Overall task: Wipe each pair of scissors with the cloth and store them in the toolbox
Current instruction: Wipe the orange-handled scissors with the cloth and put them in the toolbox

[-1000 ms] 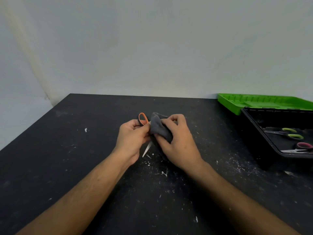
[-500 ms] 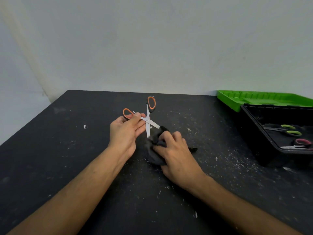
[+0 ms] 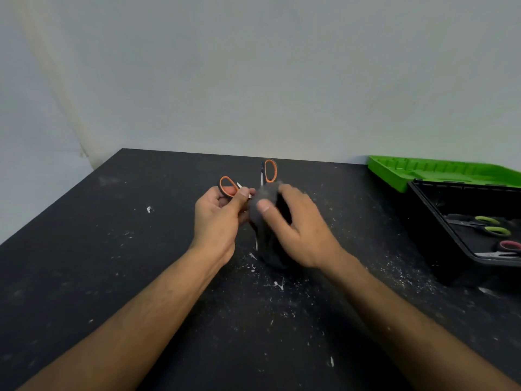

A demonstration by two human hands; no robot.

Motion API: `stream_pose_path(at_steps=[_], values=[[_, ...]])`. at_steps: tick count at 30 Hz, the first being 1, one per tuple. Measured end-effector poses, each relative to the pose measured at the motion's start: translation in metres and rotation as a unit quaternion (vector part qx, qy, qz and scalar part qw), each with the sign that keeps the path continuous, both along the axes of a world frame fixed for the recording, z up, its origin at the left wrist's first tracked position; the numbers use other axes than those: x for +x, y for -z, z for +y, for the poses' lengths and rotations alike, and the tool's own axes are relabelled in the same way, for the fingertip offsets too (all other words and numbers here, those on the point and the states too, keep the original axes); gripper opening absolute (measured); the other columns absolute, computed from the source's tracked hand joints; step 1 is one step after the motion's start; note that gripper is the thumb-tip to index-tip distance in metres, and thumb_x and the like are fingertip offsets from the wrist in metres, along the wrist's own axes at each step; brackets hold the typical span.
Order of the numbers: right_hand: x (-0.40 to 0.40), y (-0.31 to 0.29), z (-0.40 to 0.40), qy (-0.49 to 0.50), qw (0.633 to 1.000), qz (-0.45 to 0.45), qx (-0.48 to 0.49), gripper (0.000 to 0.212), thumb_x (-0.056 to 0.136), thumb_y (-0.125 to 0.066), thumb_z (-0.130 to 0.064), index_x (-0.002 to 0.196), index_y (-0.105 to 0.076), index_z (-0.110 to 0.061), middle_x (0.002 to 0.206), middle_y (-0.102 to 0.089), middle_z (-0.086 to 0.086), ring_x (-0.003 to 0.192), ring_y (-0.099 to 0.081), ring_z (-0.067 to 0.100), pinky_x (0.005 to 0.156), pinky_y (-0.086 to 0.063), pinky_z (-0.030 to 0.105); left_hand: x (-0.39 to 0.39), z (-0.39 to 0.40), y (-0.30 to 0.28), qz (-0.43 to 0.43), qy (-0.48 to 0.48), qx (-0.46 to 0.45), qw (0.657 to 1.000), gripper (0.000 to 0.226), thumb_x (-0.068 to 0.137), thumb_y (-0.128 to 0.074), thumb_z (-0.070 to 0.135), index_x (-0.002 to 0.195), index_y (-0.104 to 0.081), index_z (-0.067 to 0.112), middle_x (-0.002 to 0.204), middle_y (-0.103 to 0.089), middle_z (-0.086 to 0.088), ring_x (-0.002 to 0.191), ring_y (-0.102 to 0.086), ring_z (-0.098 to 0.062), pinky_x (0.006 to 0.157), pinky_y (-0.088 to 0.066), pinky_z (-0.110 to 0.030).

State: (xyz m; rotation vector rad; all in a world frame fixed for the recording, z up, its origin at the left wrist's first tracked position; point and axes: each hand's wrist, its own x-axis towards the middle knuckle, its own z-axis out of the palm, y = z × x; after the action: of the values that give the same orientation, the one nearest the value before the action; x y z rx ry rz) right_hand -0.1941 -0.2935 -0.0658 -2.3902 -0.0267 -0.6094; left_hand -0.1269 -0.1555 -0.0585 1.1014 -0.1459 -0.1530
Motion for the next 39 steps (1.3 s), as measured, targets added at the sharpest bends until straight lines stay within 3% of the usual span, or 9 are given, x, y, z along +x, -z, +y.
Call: stream_pose_path(at_steps=[3, 7, 13, 16, 21, 24, 27, 33, 39], values=[[0.007, 0.006, -0.010, -0.009, 0.984, 0.038, 0.176, 0.037, 0.097, -0.058, -0.051, 0.113, -0.065, -0.019, 0.096, -0.075, -0.002, 0.090, -0.070, 0.009, 0.085, -0.056, 0.040, -0.001, 0.004, -0.002, -0.015, 0.029, -0.010, 0.999, 0.012, 0.099, -0.061, 0.001, 0.091, -0.056, 0.009, 0.085, -0.077, -0.009, 0.077, -0.078, -0.017, 0.070, -0.061, -0.026], [0.006, 0.004, -0.031, -0.082, 0.970, 0.090, 0.209, 0.036, 0.101, -0.066, -0.032, 0.099, -0.071, 0.003, 0.093, -0.069, 0.034, 0.076, -0.060, 0.019, 0.073, -0.051, 0.042, -0.003, 0.005, -0.005, -0.026, 0.053, -0.001, 0.998, 0.010, 0.100, -0.061, 0.003, 0.093, -0.055, 0.009, 0.085, -0.079, -0.008, 0.081, -0.079, -0.019, 0.071, -0.062, -0.027], [-0.023, 0.005, -0.063, -0.110, 0.955, 0.187, 0.201, 0.032, 0.101, -0.065, -0.033, 0.089, -0.074, -0.004, 0.080, -0.074, 0.014, 0.073, -0.064, 0.020, 0.070, -0.054, 0.039, 0.009, 0.017, -0.013, -0.026, 0.040, 0.000, 0.999, 0.019, 0.101, -0.060, 0.004, 0.085, -0.057, 0.014, 0.089, -0.079, -0.011, 0.095, -0.079, -0.030, 0.076, -0.063, -0.030], [-0.037, -0.002, -0.072, -0.078, 0.943, 0.134, 0.294, 0.036, 0.101, -0.061, -0.033, 0.088, -0.073, -0.001, 0.080, -0.071, 0.014, 0.072, -0.063, 0.020, 0.067, -0.050, 0.033, 0.012, 0.020, -0.016, -0.018, 0.040, -0.014, 0.999, 0.019, 0.101, -0.059, 0.003, 0.085, -0.057, 0.014, 0.090, -0.080, -0.009, 0.095, -0.079, -0.028, 0.078, -0.063, -0.031], [-0.030, -0.004, -0.045, 0.019, 0.749, 0.040, 0.661, 0.036, 0.109, -0.048, -0.028, 0.108, -0.077, -0.006, 0.113, -0.078, 0.016, 0.102, -0.073, 0.026, 0.090, -0.057, 0.042, 0.010, 0.016, -0.019, 0.003, 0.062, -0.062, 0.996, 0.020, 0.101, -0.058, 0.005, 0.085, -0.056, 0.015, 0.093, -0.080, -0.008, 0.099, -0.078, -0.027, 0.088, -0.062, -0.034], [-0.024, 0.009, -0.021, 0.001, 0.679, 0.089, 0.729, 0.048, 0.110, -0.038, -0.034, 0.135, -0.064, -0.002, 0.133, -0.070, 0.020, 0.103, -0.069, 0.031, 0.062, -0.060, 0.032, 0.012, 0.020, -0.027, 0.015, 0.076, -0.104, 0.992, 0.019, 0.102, -0.057, 0.005, 0.086, -0.056, 0.014, 0.092, -0.079, -0.006, 0.099, -0.078, -0.024, 0.093, -0.061, -0.035], [-0.021, 0.013, -0.008, -0.054, 0.669, 0.142, 0.728, 0.050, 0.109, -0.034, -0.030, 0.140, -0.058, 0.002, 0.120, -0.071, 0.024, 0.080, -0.070, 0.029, 0.043, -0.049, 0.027, 0.008, 0.017, -0.027, 0.028, 0.095, -0.106, 0.989, 0.018, 0.102, -0.056, 0.005, 0.086, -0.056, 0.013, 0.092, -0.080, -0.005, 0.096, -0.079, -0.021, 0.090, -0.062, -0.031], [-0.019, 0.007, 0.014, -0.172, 0.714, 0.107, 0.670, 0.045, 0.093, -0.055, -0.008, 0.135, -0.057, 0.010, 0.121, -0.063, 0.026, 0.112, -0.058, 0.036, 0.103, -0.050, 0.048, 0.005, 0.010, -0.022, 0.029, 0.087, -0.102, 0.991, 0.021, 0.101, -0.057, 0.002, 0.083, -0.056, 0.012, 0.093, -0.079, -0.006, 0.097, -0.077, -0.018, 0.095, -0.060, -0.029], [-0.007, 0.009, 0.040, -0.074, 0.771, 0.047, 0.630, 0.021, 0.098, -0.066, -0.008, 0.117, -0.072, 0.000, 0.110, -0.073, 0.022, 0.101, -0.069, 0.029, 0.100, -0.056, 0.045, -0.008, -0.001, -0.019, -0.003, 0.072, -0.075, 0.995, 0.010, 0.099, -0.059, 0.000, 0.091, -0.056, 0.005, 0.095, -0.077, -0.012, 0.097, -0.076, -0.023, 0.091, -0.062, -0.032]])
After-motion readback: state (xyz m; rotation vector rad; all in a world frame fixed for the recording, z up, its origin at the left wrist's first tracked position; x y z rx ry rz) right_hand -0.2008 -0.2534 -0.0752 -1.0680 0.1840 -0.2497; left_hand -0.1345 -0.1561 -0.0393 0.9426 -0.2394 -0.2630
